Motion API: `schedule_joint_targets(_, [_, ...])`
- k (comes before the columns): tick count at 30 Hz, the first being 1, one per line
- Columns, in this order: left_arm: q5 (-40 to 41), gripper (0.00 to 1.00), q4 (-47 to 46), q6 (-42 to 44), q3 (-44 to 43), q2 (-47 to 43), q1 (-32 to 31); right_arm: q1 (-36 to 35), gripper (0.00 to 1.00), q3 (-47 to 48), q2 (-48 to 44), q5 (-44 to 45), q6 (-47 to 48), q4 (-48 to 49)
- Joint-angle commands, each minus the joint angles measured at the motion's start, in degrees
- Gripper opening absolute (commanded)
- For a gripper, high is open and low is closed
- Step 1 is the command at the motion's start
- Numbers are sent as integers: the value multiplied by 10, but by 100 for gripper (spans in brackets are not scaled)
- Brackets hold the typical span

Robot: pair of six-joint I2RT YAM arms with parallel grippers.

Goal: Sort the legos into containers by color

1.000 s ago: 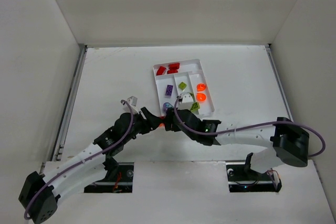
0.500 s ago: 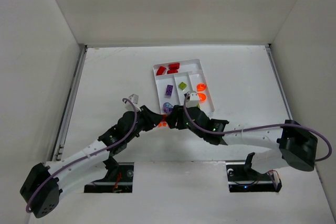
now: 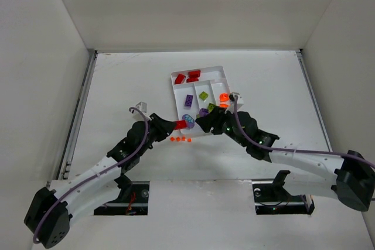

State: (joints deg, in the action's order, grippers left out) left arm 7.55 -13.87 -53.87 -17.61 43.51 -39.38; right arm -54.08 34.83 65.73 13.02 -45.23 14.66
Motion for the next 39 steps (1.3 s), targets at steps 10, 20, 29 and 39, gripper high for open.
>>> schedule_joint_targets(10, [-12,13,-105,80,-277,298,51,137,42,-54,-52,48,46,24])
schedule_joint_targets(20, [-113,13,-64,71,-666,691,106,208,43,-108,-72,13,44,56])
schedule_joint_targets(29, [-135,15,-32,56,-847,844,103,215,43,-113,-80,7,49,55])
schedule_joint_targets(39, [-111,41,-13,68,-859,874,100,213,43,-110,-71,5,49,56])
